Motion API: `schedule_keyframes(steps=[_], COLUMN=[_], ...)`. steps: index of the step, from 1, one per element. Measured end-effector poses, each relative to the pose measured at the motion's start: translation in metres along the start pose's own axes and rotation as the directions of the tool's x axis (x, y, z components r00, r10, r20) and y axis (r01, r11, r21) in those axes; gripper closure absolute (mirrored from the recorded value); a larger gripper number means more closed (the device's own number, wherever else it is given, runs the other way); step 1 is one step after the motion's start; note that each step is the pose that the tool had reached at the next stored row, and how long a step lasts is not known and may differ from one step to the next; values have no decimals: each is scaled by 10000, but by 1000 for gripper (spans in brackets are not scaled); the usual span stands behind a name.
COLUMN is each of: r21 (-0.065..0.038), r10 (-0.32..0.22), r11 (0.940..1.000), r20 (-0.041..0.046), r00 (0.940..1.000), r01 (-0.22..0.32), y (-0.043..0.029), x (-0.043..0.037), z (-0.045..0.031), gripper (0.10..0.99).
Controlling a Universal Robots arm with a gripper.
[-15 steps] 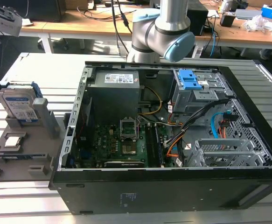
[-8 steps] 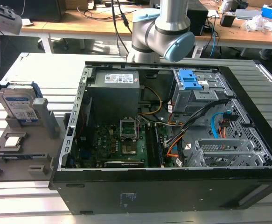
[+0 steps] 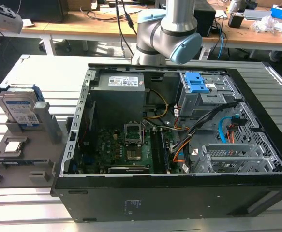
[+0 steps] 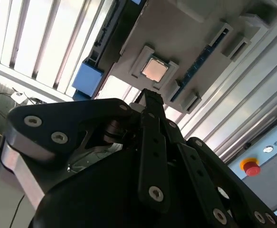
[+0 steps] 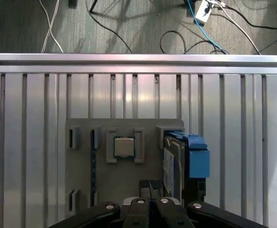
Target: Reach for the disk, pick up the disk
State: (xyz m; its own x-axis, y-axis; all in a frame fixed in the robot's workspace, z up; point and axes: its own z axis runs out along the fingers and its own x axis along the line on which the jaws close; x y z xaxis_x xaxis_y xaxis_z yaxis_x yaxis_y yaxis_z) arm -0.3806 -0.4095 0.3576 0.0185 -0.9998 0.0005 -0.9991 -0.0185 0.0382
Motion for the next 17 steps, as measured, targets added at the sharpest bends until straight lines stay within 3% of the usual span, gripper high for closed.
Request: schedule_keyframes(steps=[7,15,17], r21=[-2,-8,-9], r10=[-1026,-2182,-2254], r11=[9947,9759,9743], r20=[-39,-83,-86], r00=[9947,9759,9742], r01=[1026,2182,2254], y=[0,0,0], x=[0,0,0], z=[0,0,0], gripper=[988,988,988])
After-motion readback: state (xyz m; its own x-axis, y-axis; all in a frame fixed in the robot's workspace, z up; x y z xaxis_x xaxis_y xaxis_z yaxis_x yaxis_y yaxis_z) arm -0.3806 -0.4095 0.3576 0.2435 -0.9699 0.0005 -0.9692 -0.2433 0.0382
